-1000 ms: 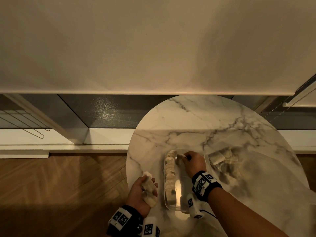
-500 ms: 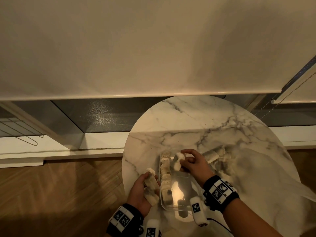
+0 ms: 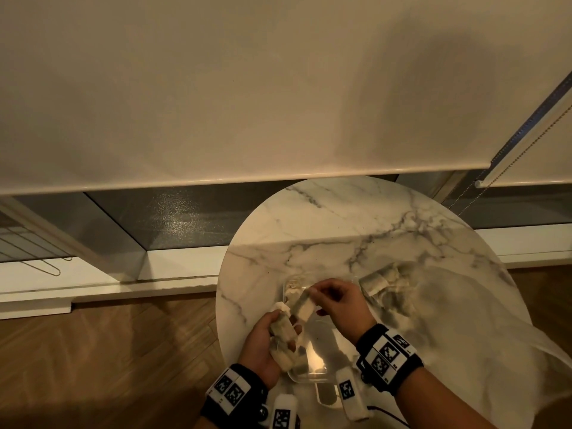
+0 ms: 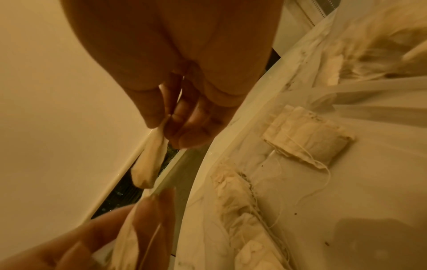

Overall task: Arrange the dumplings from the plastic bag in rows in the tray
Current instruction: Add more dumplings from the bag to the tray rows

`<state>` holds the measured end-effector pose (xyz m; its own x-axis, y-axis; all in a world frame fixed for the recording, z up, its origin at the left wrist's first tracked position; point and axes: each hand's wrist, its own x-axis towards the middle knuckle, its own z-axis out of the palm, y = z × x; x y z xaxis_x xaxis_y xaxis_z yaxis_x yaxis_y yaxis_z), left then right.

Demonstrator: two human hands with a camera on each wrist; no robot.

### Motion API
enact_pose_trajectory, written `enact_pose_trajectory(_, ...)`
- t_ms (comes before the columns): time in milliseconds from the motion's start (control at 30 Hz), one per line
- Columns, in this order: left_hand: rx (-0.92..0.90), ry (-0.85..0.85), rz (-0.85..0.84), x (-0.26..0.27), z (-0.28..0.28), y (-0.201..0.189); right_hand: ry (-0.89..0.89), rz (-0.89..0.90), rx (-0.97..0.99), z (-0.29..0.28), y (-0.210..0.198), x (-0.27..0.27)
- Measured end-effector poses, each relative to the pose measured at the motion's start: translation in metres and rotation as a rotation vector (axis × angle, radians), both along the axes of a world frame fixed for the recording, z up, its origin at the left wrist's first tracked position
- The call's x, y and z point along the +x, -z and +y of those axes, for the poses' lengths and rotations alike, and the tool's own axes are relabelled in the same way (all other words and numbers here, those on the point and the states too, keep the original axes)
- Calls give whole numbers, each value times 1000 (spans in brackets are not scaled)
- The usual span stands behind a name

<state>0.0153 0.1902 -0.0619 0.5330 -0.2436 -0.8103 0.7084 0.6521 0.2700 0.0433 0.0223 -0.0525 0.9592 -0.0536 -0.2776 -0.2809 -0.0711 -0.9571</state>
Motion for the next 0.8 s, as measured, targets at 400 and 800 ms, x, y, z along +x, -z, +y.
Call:
enact_pose_trajectory(400, 9, -75, 101, -5, 28, 10, -241, 204, -344, -28, 14, 27)
enact_pose_trajectory(800, 75, -158, 109, -4, 40, 14, -512, 173, -880, -8, 38, 72)
